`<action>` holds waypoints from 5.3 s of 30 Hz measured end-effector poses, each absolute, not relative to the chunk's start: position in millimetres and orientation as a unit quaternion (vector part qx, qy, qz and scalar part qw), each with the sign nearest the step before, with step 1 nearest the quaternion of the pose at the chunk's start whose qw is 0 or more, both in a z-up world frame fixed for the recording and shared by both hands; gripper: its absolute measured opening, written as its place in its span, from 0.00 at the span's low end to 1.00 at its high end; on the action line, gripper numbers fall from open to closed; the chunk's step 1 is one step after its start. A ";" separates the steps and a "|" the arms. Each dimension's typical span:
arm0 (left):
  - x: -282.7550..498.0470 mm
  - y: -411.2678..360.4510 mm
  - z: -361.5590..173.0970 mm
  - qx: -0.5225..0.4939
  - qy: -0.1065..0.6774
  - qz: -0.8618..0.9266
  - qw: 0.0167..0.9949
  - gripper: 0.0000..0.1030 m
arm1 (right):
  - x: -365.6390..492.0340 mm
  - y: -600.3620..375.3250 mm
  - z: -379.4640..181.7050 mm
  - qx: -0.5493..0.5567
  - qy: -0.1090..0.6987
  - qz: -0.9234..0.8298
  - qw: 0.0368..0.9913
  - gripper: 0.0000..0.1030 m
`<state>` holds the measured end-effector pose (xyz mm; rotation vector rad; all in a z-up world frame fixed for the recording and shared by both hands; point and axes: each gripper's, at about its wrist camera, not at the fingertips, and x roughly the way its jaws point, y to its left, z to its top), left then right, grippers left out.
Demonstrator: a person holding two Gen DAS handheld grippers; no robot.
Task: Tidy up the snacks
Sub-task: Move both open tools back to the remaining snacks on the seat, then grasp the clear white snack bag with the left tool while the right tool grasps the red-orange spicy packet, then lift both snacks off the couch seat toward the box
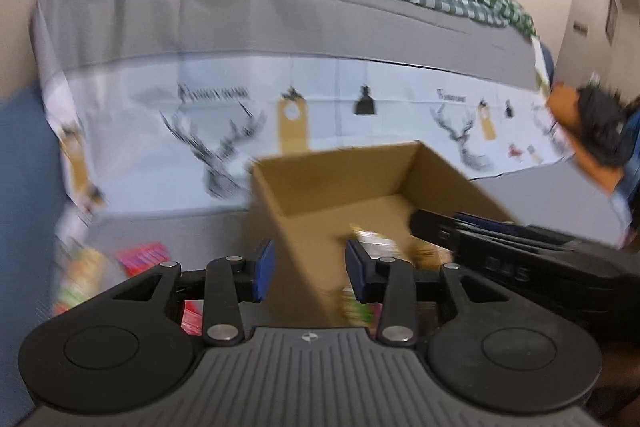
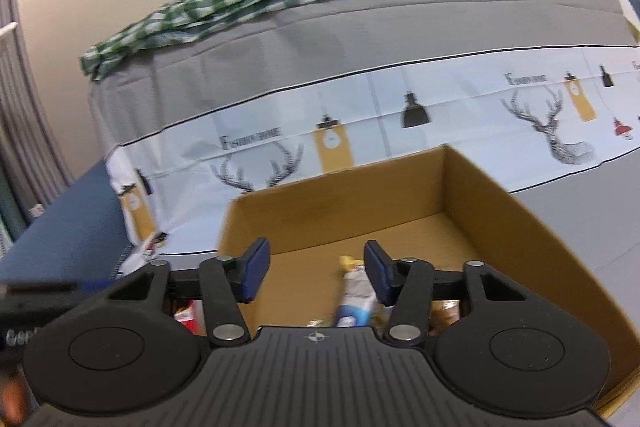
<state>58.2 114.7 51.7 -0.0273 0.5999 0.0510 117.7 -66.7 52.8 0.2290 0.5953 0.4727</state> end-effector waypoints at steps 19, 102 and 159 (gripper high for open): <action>48.6 231.9 12.2 -0.050 0.293 0.160 0.941 0.23 | 44.8 41.2 51.3 0.015 0.252 0.383 0.889 0.31; 44.5 289.1 -12.4 -0.170 0.326 0.223 0.903 0.00 | 75.1 135.1 -15.7 -0.113 0.382 0.365 0.841 0.07; 113.8 277.0 -64.7 -0.014 0.379 0.338 0.861 0.29 | 18.0 87.0 -48.7 -0.073 0.444 0.425 0.786 0.46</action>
